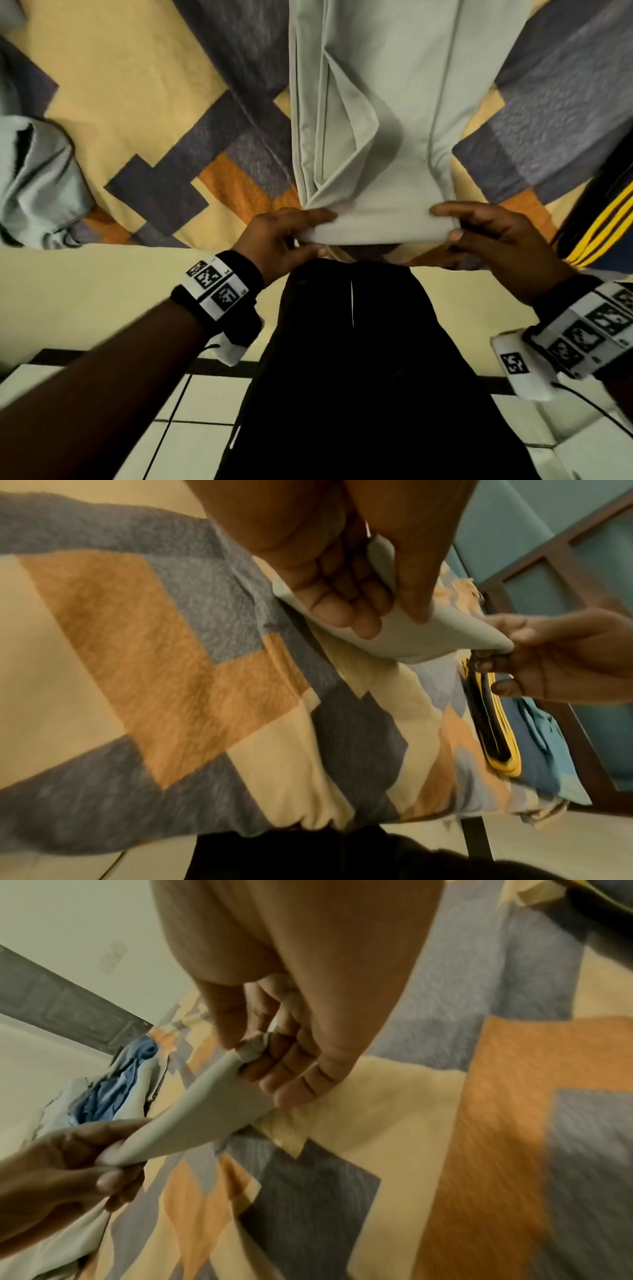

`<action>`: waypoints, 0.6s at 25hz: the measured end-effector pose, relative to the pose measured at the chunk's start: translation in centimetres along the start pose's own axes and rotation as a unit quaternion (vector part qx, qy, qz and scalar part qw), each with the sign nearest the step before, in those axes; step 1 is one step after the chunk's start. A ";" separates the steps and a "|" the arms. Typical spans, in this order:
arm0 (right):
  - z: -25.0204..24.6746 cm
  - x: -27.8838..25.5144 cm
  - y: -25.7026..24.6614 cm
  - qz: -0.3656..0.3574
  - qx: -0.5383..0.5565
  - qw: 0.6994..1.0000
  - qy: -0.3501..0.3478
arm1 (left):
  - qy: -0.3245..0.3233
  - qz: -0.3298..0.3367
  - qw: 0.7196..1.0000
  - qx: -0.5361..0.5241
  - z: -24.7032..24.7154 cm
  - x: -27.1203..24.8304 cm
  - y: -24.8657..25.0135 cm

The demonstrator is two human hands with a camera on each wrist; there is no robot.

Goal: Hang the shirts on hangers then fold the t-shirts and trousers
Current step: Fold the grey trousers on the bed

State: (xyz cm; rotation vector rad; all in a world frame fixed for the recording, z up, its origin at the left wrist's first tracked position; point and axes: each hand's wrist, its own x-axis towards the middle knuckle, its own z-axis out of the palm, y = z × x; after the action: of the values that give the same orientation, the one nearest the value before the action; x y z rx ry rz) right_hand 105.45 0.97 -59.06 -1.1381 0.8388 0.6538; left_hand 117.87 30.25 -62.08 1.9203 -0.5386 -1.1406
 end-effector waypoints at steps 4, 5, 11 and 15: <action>-1.3 2.8 -3.6 -0.093 -0.147 0.985 -0.003 | 0.110 0.013 0.993 0.044 -2.1 4.3 1.7; -1.4 3.8 -4.8 -0.139 -0.196 0.970 0.034 | 0.136 0.040 0.986 0.085 -2.8 5.5 2.3; -3.2 4.4 -11.8 -0.295 -0.086 0.950 0.052 | 0.097 0.227 0.962 0.118 -7.1 8.7 10.8; -3.5 2.7 -11.5 -0.261 -0.130 0.957 -0.002 | -0.041 0.222 0.969 0.106 -7.0 8.0 10.1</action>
State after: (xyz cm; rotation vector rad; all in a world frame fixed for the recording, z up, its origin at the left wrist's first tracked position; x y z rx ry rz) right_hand 115.37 -5.74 -56.12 -1.5223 0.4207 0.3278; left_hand 128.35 21.91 -56.11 1.8041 -1.1109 -0.8981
